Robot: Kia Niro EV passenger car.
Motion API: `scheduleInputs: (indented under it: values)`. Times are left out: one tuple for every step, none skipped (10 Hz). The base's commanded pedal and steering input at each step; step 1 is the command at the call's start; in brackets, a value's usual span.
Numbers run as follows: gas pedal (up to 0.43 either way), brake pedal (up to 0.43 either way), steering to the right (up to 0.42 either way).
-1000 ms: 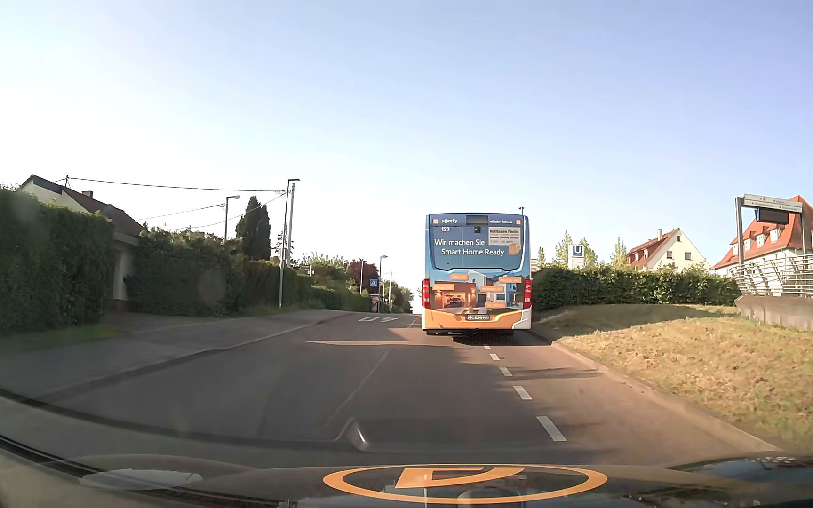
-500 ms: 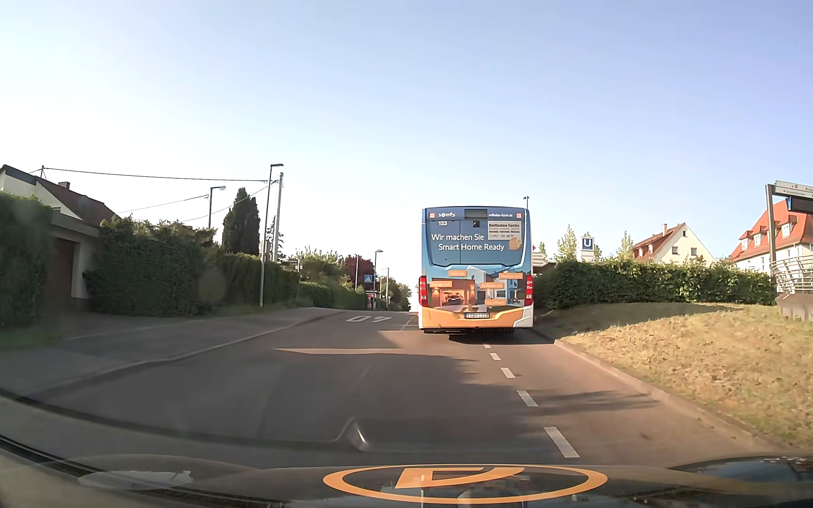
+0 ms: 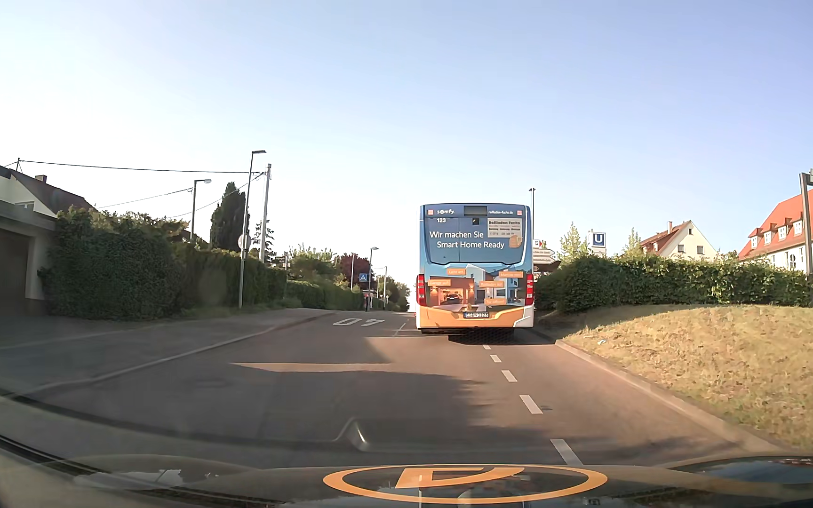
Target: Follow the waypoints while adhering to traffic rules and regulations
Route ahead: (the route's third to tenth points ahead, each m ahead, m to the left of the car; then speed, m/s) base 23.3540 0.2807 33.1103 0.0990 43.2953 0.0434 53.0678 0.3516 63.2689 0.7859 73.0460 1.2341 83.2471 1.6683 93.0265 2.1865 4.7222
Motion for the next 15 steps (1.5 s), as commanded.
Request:
scheduleInputs:
  values:
    - [0.118, 0.0, 0.005]
    - [0.118, 0.0, 0.005]
    - [0.13, 0.0, 0.004]
    - [0.13, 0.0, 0.004]
    - [0.13, 0.0, 0.004]
    - [0.13, 0.0, 0.004]
    - [0.13, 0.0, 0.003]
    - [0.13, 0.0, 0.003]
    - [0.13, 0.0, 0.003]
    - [0.13, 0.0, 0.003]
    - [0.13, 0.0, 0.003]
    - [0.13, 0.0, 0.003]
    - [0.13, 0.0, 0.003]
    - [0.13, 0.0, 0.002]
    - [0.138, 0.0, 0.002]
